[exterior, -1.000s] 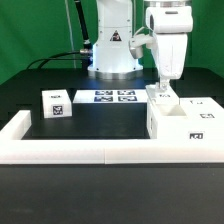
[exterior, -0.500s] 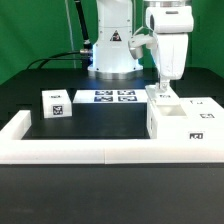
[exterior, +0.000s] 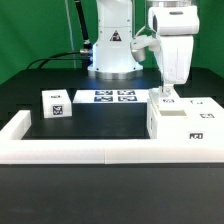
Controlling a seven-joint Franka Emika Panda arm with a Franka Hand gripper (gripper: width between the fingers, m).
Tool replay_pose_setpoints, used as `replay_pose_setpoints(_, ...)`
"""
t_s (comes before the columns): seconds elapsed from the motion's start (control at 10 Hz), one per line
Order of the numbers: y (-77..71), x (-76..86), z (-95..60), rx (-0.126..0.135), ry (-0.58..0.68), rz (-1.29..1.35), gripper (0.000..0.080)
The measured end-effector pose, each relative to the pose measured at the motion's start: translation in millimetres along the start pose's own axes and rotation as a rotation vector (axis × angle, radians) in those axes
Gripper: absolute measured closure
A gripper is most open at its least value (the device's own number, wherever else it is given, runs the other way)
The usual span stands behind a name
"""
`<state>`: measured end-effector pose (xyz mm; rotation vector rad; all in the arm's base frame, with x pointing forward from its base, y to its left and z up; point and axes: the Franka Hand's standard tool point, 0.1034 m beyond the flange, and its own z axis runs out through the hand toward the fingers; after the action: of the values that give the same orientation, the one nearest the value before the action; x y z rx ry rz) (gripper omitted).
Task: Assemble cabinet
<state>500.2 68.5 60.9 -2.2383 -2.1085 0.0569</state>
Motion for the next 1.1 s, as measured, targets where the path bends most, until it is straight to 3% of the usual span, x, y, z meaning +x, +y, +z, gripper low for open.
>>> replay_pose_setpoints(0.1, 6.4, -0.2, -0.7, -0.005, 0.003, 0.0, 0.073)
replay_pose_setpoints(0.6, 6.8, -0.5, -0.8, -0.007, 0.003, 0.001, 0.073)
replay_pose_setpoints(1.1, 38.9, -0.6, -2.8, 0.011, 0.006, 0.013, 0.073)
